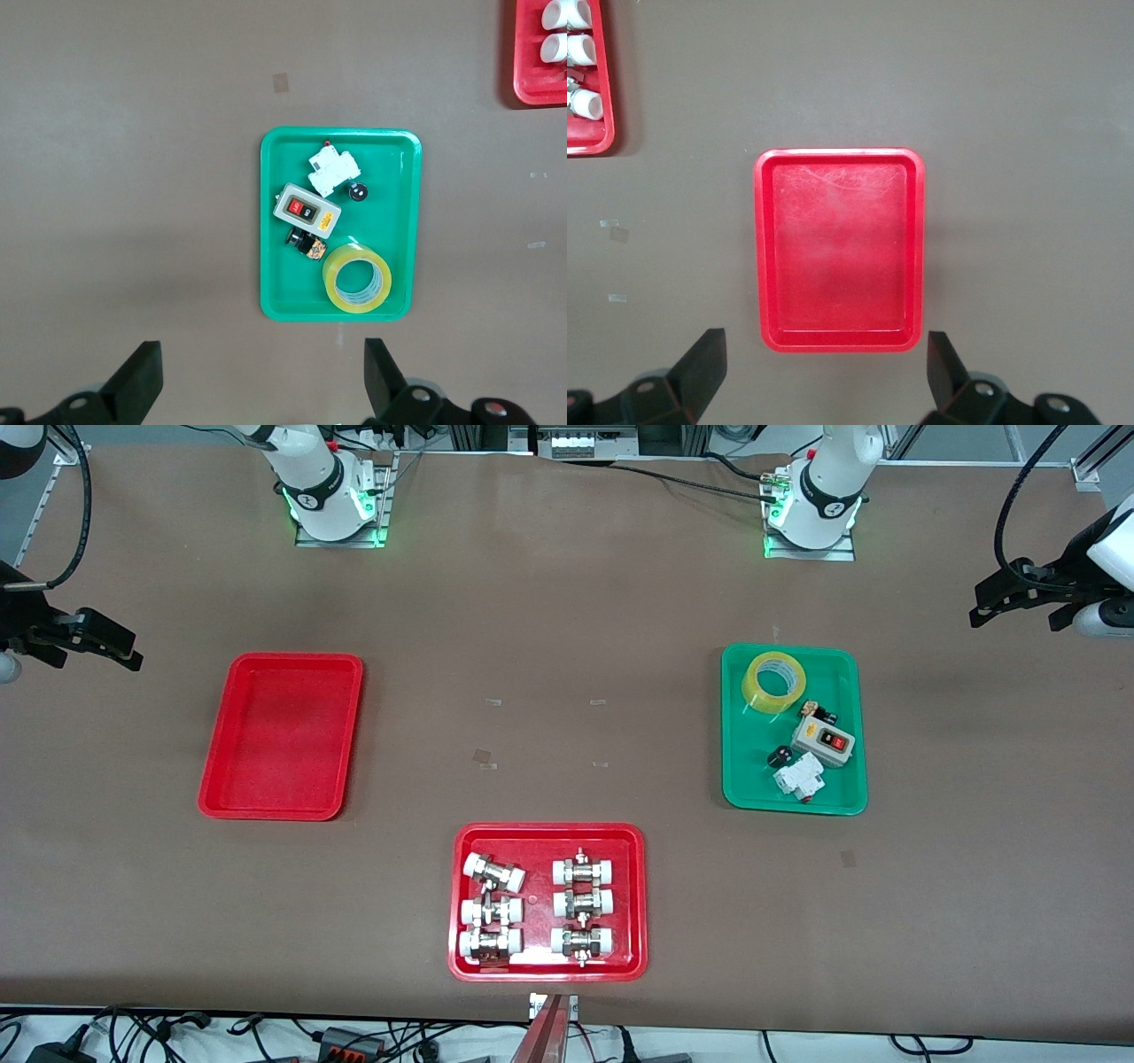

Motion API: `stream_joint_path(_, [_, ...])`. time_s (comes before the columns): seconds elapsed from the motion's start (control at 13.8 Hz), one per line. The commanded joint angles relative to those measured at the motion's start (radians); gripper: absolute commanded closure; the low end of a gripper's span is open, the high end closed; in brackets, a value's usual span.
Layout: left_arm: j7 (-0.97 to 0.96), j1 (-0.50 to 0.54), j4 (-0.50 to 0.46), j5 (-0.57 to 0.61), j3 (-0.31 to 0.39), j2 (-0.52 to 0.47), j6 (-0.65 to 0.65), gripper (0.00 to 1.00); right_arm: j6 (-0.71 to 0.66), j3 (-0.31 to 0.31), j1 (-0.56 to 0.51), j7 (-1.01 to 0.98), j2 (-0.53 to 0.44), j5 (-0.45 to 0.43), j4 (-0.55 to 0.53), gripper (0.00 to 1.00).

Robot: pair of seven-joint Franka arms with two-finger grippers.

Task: Left arm passes tape to right arm into tray
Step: 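Reach the left gripper down to the yellow tape roll on the green tray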

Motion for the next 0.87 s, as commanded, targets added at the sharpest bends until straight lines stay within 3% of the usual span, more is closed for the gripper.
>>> stream_joint_path(0.0, [0.026,0.009,0.016,-0.024,0.002,0.0,-0.024,0.0,-0.012,0.0,0.004,-0.015,-0.019,0.004,-0.006,0.0])
stream_joint_path(0.22, [0.022,0.009,0.01,-0.024,0.002,-0.003,-0.024,0.0,-0.011,0.0,0.004,-0.015,-0.02,0.006,-0.005,0.0])
stream_joint_path(0.43, [0.012,0.006,-0.096,-0.053,-0.018,-0.034,-0.006,0.0,-0.011,0.0,0.004,-0.014,-0.019,0.006,-0.005,0.0])
stream_joint_path(0.8, [0.012,0.004,-0.474,-0.107,-0.065,-0.125,0.256,0.0,-0.003,-0.003,-0.001,-0.014,-0.017,0.011,-0.002,0.0])
